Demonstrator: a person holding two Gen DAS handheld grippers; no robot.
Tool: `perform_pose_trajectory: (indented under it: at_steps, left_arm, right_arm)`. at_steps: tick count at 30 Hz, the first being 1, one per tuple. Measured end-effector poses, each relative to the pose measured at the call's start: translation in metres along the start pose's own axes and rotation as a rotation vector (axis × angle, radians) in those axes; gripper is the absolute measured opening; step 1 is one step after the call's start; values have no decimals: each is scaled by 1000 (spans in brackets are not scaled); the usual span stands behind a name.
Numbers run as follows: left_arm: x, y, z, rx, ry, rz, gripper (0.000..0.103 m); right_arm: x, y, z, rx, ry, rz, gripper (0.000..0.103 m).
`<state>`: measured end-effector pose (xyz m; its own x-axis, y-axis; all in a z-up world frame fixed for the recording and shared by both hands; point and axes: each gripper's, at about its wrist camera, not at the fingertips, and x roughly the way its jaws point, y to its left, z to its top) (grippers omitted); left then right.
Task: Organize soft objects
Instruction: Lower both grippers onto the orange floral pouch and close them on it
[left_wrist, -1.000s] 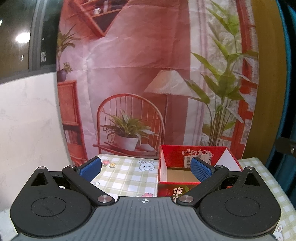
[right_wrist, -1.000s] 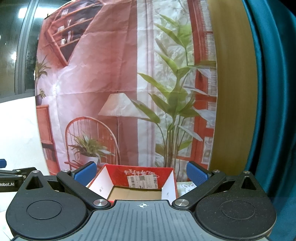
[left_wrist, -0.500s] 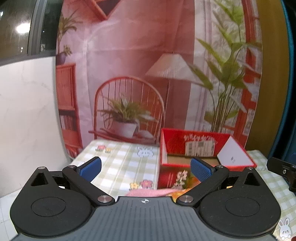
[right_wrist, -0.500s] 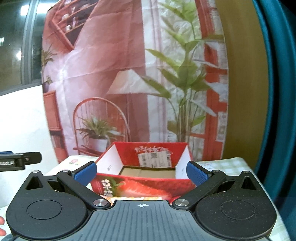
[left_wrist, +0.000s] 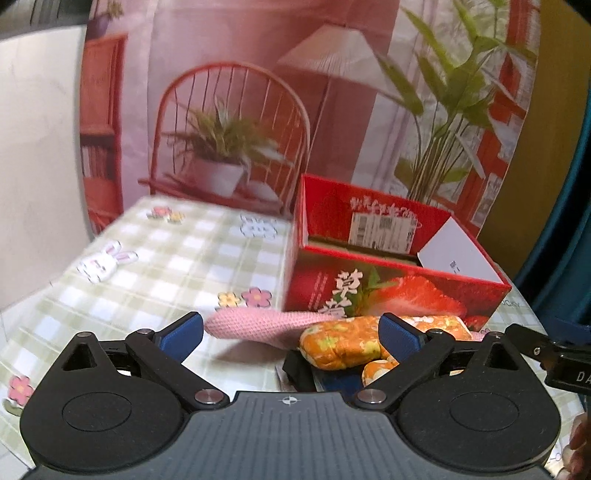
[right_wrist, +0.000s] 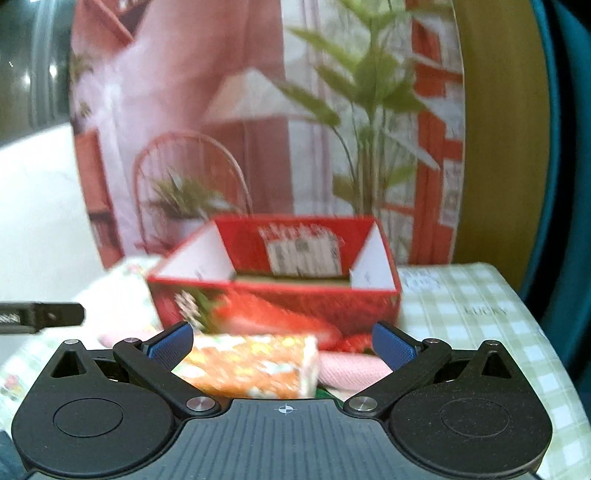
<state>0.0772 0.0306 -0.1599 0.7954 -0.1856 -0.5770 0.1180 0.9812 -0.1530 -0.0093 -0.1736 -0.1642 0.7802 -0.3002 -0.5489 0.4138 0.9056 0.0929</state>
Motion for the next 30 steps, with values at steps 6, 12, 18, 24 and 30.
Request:
perform_pose_trajectory:
  at_steps: [6, 12, 18, 24, 30]
  left_arm:
    - [32, 4, 9, -25, 96, -70, 79]
    - [72, 8, 22, -75, 222, -144, 75]
    - [104, 16, 15, -141, 347, -213, 73]
    - [125, 11, 14, -131, 414, -282, 66]
    - [130, 9, 14, -105, 457, -319, 49]
  right_arm:
    - [26, -9, 4, 3, 58, 51, 102]
    - [59, -2, 21, -102, 152, 121, 87]
    - [85, 5, 9, -129, 293, 177, 83]
    - [92, -9, -1, -36, 345, 240, 83]
    - [98, -20, -1, 5, 394, 292, 83]
